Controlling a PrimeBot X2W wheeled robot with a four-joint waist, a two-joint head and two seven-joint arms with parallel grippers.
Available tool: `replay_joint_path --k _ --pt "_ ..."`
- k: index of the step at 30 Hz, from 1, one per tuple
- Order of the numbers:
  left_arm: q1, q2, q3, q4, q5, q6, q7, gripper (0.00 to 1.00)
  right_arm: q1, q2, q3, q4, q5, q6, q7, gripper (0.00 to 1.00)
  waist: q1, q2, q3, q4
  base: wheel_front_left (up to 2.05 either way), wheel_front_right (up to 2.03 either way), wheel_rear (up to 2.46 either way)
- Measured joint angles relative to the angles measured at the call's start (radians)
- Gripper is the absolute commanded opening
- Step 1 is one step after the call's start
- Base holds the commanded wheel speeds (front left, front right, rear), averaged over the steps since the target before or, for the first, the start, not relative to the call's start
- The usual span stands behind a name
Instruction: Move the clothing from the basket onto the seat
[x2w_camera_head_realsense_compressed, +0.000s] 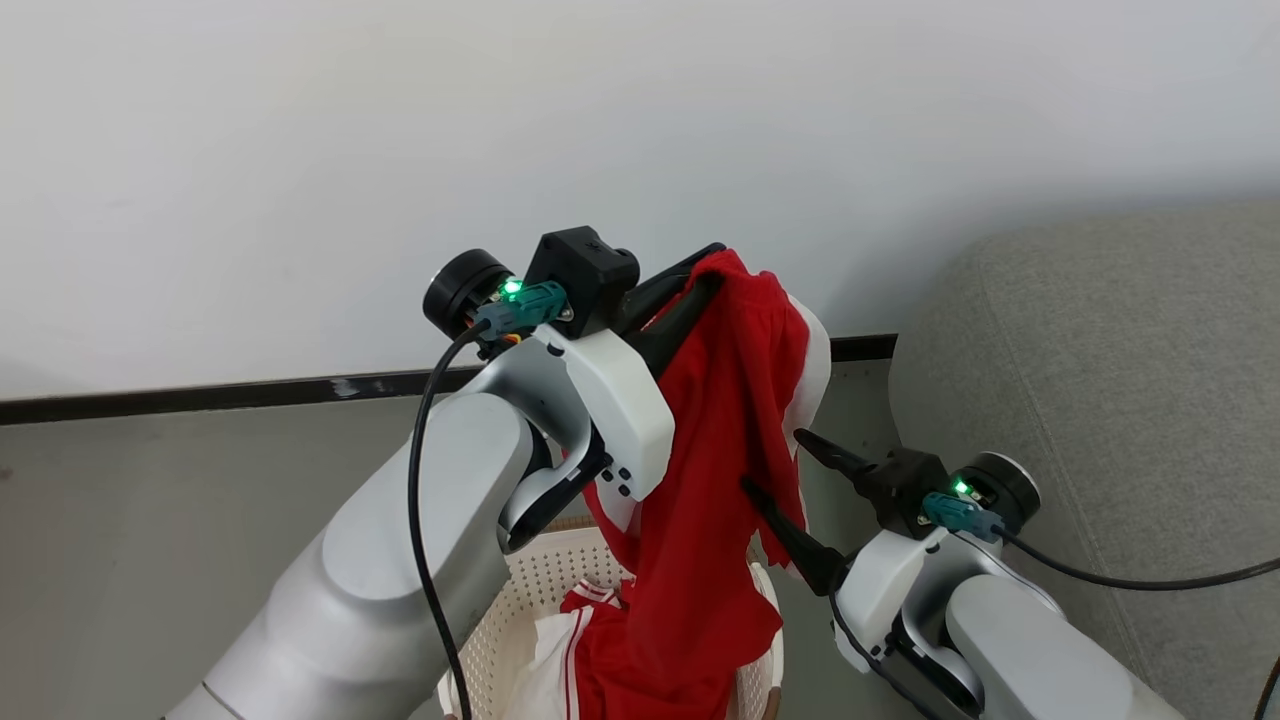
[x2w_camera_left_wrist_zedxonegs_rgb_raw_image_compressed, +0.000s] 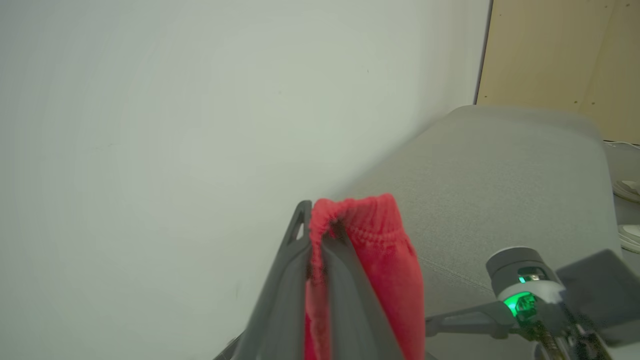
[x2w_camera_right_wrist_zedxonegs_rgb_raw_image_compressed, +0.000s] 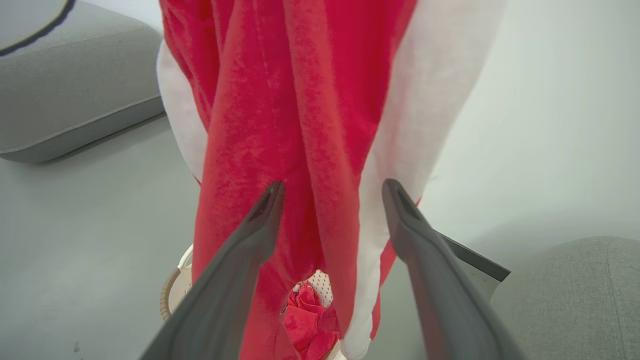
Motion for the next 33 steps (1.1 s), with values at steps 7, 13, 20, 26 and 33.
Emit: replay_joint_path --k 7,13,20,26,33 --pt "0.0 0.001 -0.028 -0.024 -0.028 0.001 0.001 0.0 -0.061 0.006 0.017 0.064 0.009 0.0 0.0 1.0 0.0 0.0 -0.008 0.031 0.0 0.0 0.0" --pt "0.002 0.001 -0.049 -0.035 -0.052 0.011 0.008 0.0 -0.077 0.021 0.013 0.094 0.016 0.0 0.0 0.11 0.0 0.0 -0.012 0.054 0.0 0.0 0.0" --pt "0.046 0.002 -0.052 -0.035 -0.061 0.039 0.002 0.0 -0.077 0.021 0.009 0.095 0.032 0.0 0.0 0.0 0.0 0.0 -0.02 0.065 0.0 0.0 0.0" --pt "0.08 0.002 -0.051 -0.021 -0.069 0.059 -0.011 0.0 -0.075 -0.009 0.006 0.081 0.053 0.0 0.0 0.0 0.0 0.0 -0.021 0.054 0.0 0.0 0.0" --pt "0.129 0.003 -0.043 0.019 -0.071 0.082 -0.048 0.82 -0.072 -0.064 -0.059 0.034 0.077 0.0 0.0 0.0 0.0 0.0 -0.022 0.028 0.0 0.0 0.0"
